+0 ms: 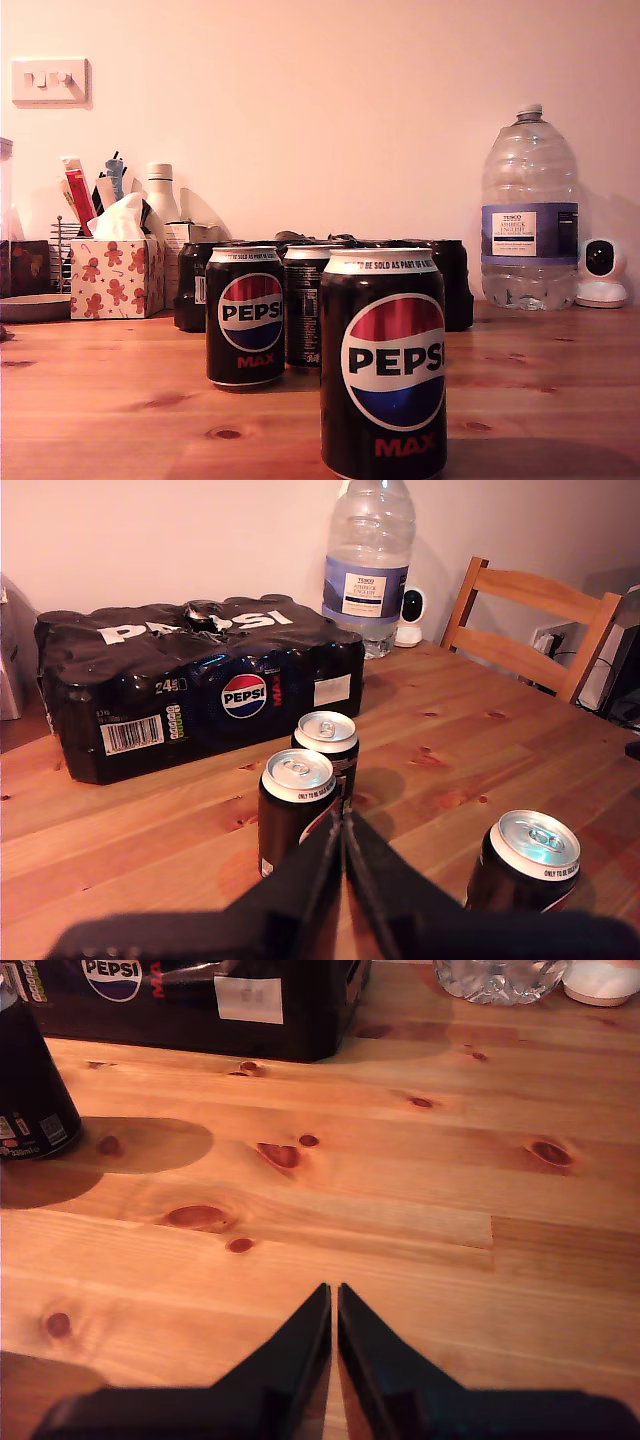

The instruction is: Stack up the Pepsi cans on top of each other

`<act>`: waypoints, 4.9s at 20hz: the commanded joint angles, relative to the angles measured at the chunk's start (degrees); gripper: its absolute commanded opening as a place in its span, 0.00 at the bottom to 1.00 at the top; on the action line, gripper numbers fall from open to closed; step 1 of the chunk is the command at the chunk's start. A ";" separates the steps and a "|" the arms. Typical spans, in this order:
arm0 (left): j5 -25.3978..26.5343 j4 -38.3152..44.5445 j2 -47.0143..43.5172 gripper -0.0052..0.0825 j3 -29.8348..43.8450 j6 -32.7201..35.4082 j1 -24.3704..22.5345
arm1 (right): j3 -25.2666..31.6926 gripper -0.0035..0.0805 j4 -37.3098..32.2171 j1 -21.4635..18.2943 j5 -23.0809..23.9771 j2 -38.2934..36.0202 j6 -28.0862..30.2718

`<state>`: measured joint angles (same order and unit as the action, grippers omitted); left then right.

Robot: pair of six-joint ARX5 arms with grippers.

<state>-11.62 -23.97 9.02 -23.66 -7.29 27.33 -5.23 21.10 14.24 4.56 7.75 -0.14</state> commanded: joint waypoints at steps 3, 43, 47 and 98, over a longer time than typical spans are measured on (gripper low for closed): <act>0.50 2.64 -0.02 0.04 0.83 2.62 -0.07 | 0.63 0.03 -14.45 0.00 -2.58 0.20 -0.04; -1.77 66.58 48.61 0.95 18.45 5.31 2.25 | 0.63 0.03 -18.62 1.05 -25.66 1.05 -1.57; -1.81 77.16 60.96 0.95 17.99 5.77 2.25 | 0.63 0.03 -18.45 2.10 -25.64 1.55 -1.53; -0.74 70.36 92.43 0.47 -7.63 9.35 4.17 | 0.63 0.03 -41.97 2.16 -26.53 31.71 12.04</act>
<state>-12.01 45.76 103.42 -31.18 1.72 31.42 -5.48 -19.16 16.23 -21.21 37.65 10.09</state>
